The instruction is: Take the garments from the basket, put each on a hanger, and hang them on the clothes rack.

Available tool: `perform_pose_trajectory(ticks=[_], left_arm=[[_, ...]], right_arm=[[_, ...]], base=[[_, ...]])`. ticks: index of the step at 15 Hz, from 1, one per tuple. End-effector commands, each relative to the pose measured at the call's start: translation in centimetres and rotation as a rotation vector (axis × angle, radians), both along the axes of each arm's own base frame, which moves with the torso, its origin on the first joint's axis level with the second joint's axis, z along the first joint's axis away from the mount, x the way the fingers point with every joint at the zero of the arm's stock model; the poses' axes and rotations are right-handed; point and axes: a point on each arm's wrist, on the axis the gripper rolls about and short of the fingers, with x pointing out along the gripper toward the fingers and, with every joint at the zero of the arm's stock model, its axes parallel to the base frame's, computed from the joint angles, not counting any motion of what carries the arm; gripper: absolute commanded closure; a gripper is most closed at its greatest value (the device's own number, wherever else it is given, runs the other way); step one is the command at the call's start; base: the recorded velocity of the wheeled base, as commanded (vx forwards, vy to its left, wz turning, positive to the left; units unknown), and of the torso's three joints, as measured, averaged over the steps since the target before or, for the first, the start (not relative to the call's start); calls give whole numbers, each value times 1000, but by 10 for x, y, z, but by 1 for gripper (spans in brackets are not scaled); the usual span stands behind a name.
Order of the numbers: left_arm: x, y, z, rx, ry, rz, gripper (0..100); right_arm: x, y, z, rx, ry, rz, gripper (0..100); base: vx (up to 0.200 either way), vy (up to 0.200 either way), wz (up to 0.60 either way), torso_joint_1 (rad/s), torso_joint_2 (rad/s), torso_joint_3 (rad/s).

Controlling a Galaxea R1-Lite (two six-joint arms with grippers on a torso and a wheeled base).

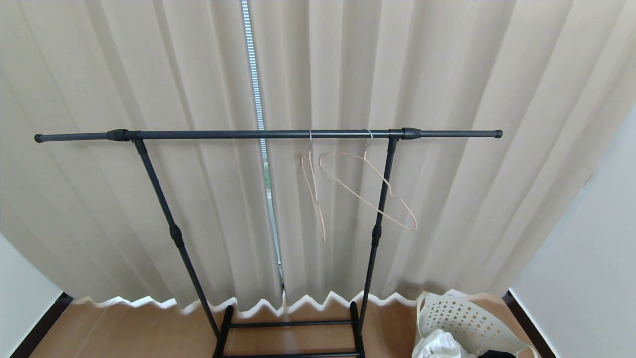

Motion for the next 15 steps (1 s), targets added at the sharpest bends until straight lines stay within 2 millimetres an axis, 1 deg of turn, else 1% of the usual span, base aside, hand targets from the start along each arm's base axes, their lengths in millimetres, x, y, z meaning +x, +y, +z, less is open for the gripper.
perform_pose_trajectory(ticks=[1, 15], left_arm=[[0, 0, 0, 1, 1, -1, 0], [0, 0, 0, 1, 1, -1, 0]], right_arm=[[0, 0, 0, -2, 3, 3, 0], [0, 0, 0, -25, 2, 17, 0]], base=[[0, 0, 0, 0, 0, 0], [0, 0, 0, 0, 0, 0]])
